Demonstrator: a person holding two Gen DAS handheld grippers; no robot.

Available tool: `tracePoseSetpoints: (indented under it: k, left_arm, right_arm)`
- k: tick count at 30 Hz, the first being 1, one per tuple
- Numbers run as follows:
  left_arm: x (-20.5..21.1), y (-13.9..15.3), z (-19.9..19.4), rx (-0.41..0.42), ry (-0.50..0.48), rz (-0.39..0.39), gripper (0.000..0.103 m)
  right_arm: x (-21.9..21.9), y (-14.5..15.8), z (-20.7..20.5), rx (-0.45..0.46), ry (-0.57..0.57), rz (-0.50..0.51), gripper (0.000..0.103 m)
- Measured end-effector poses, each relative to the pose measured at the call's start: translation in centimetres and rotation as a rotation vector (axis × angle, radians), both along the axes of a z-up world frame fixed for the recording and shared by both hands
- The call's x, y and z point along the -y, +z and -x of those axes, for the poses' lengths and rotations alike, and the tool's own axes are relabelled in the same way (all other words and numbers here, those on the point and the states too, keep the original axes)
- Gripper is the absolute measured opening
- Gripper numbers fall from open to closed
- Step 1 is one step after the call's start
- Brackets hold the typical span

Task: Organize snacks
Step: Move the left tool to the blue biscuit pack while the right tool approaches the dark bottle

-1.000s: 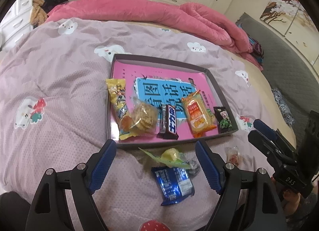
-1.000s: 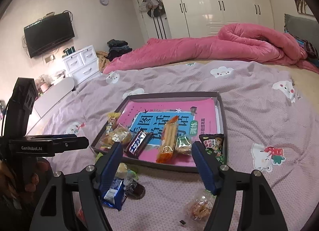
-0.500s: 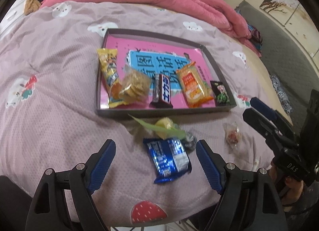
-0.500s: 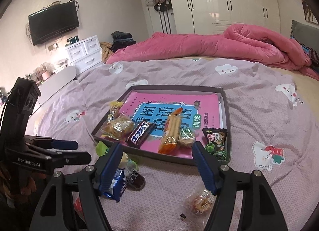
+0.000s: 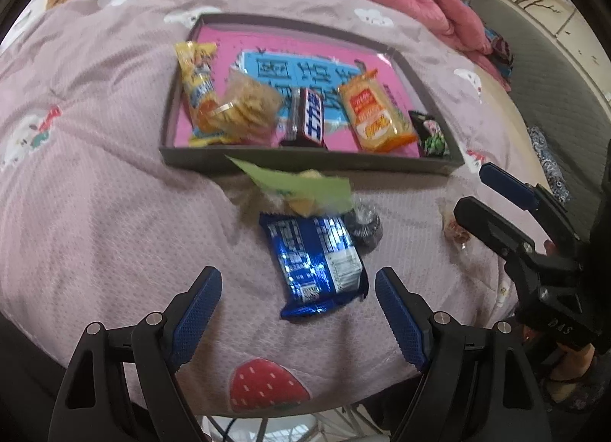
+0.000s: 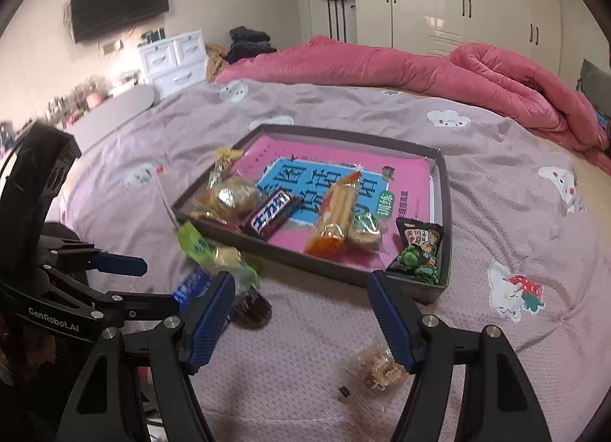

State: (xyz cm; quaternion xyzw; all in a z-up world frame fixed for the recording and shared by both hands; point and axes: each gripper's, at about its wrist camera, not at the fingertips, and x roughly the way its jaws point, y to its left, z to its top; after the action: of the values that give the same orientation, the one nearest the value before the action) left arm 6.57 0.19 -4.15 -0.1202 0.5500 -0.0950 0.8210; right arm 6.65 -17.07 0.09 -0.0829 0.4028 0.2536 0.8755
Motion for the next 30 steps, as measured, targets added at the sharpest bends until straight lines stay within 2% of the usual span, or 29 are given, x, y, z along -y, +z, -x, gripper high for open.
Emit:
tracePoseSetpoints:
  k: [8, 19, 30]
  left_arm:
    - [1.1, -1.3, -0.6, -0.028, -0.001, -0.019, 0.084]
    - [2.7, -2.8, -2.3, -0.063, -0.029, -0.035, 0.084]
    - [3.3, -3.3, -2.4, -0.037, -0.07, -0.093, 0.08]
  right_arm:
    - [-0.2, -1.6, 0.0, -0.046, 0.054, 0.064, 0.071]
    - [-1.5, -3.1, 0.7, -0.048, 0.162, 0.165, 0.071]
    - [-3.5, -5.0, 0.2, -0.04, 0.243, 0.23, 0.071]
